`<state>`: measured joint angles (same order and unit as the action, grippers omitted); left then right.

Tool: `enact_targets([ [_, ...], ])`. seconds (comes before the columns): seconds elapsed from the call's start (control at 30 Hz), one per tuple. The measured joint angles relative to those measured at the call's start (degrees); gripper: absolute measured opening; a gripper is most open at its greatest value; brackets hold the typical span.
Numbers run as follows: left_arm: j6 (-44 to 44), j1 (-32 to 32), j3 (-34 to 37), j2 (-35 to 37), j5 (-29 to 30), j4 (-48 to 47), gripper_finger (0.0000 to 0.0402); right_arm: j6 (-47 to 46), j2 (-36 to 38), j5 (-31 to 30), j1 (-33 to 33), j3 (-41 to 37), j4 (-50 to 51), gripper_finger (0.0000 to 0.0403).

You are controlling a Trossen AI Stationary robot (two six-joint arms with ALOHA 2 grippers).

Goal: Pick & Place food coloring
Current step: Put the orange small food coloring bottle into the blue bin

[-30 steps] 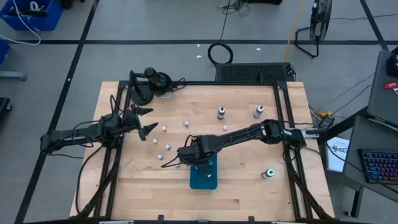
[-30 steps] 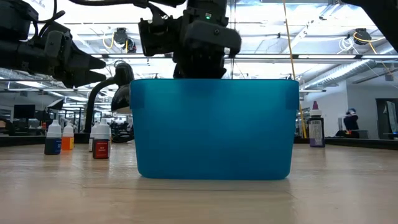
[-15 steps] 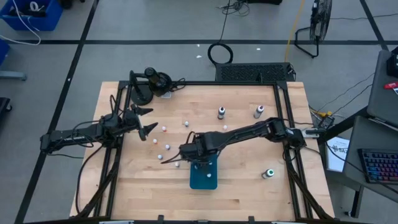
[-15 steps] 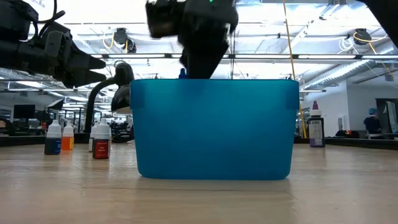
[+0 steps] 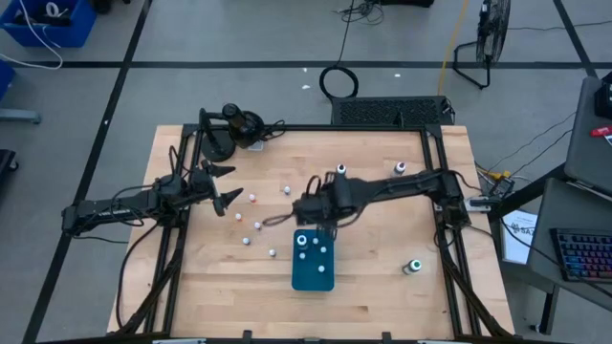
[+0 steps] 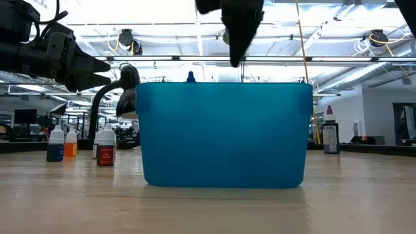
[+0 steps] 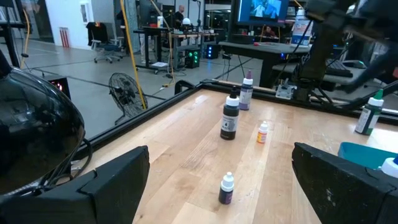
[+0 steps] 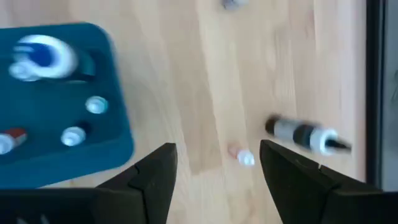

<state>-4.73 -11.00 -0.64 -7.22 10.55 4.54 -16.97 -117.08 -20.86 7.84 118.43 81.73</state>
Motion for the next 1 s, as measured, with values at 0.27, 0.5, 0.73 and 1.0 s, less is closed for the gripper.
enact_targets([
  [0.27,0.0,0.0,0.0,0.0,0.0,0.0,0.039,-2.4,1.0,4.3,-8.5,-5.9,2.9,0.0215],
  [0.5,0.0,0.0,0.0,0.0,0.0,0.0,0.039,-1.0,3.8,9.8,-15.0,-18.2,-4.6,0.0215],
  [0.73,0.0,0.0,0.0,0.0,0.0,0.0,0.039,1.4,8.5,12.3,-19.0,-29.5,-16.7,0.0212],
  [1.0,0.0,0.0,0.0,0.0,0.0,0.0,0.039,1.6,11.1,15.7,-21.1,-37.2,-25.9,0.0212],
])
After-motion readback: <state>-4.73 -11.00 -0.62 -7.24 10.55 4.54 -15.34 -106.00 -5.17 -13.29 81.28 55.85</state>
